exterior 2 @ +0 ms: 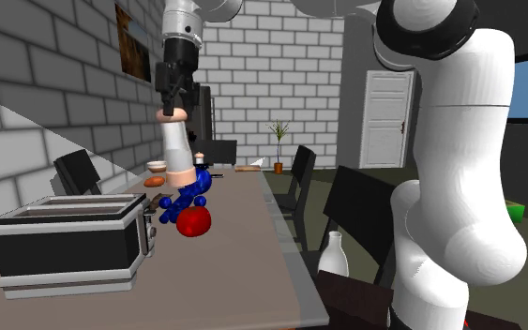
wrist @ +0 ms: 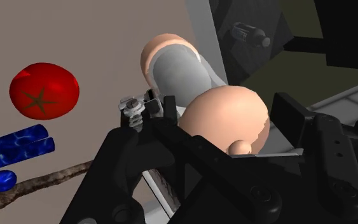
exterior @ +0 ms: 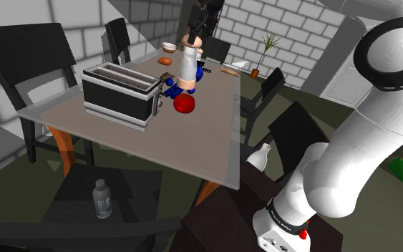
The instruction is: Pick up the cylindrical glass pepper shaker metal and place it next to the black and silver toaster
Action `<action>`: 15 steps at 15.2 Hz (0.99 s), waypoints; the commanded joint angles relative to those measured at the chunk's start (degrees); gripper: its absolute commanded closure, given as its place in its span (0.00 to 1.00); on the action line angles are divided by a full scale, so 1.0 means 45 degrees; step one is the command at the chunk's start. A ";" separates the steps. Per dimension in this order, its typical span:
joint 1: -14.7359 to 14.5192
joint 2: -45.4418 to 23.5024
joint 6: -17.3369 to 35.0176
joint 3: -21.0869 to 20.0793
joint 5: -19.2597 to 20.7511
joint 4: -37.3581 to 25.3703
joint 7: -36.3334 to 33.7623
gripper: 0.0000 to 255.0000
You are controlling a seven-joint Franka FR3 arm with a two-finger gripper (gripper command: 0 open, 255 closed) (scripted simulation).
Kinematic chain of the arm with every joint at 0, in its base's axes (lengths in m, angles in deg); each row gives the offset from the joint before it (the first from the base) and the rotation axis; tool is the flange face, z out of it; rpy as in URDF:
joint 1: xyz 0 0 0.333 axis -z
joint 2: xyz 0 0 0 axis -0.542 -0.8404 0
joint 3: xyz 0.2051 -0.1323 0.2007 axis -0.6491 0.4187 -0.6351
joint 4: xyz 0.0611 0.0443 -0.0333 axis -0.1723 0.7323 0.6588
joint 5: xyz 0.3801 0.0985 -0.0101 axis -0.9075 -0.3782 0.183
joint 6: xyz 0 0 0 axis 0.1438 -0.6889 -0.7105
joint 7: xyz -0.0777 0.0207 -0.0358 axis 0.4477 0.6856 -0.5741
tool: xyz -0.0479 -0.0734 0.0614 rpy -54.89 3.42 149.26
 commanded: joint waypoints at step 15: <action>-0.0333 0.0498 0.2614 -0.0362 0.0102 0.3010 -0.0290 1.00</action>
